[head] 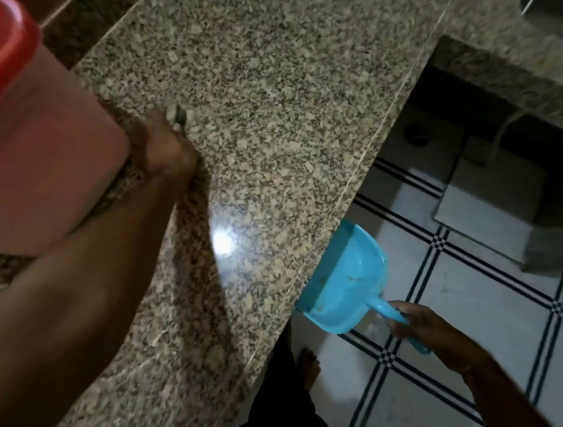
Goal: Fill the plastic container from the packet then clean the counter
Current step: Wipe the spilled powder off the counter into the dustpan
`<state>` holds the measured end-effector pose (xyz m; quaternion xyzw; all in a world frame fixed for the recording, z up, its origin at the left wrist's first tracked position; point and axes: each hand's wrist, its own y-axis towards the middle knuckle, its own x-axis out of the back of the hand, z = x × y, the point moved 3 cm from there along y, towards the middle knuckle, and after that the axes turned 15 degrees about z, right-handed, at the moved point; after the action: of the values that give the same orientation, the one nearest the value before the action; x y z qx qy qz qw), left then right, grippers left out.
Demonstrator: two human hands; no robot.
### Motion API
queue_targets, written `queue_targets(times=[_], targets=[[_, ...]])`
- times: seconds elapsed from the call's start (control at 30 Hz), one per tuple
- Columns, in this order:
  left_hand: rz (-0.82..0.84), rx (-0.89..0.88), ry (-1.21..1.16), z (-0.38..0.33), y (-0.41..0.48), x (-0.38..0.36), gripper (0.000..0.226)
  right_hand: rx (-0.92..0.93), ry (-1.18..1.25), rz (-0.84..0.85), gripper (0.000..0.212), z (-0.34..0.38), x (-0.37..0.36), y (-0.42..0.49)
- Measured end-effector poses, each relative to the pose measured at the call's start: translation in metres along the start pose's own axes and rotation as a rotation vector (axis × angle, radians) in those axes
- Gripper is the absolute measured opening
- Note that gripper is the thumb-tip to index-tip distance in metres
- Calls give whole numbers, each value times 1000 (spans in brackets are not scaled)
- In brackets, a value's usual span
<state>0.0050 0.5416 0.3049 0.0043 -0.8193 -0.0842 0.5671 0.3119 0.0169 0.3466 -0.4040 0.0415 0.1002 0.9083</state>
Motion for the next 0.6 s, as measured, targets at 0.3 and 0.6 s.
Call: queue_targets(times=[0.3,0.6], targets=[[557,-757,-128,-213,-165,86,40,20,73,-69,28,1,12,-6],[531,-794,-42,-222,-92,70,50,44,116,-72,28,-16,5,-11]])
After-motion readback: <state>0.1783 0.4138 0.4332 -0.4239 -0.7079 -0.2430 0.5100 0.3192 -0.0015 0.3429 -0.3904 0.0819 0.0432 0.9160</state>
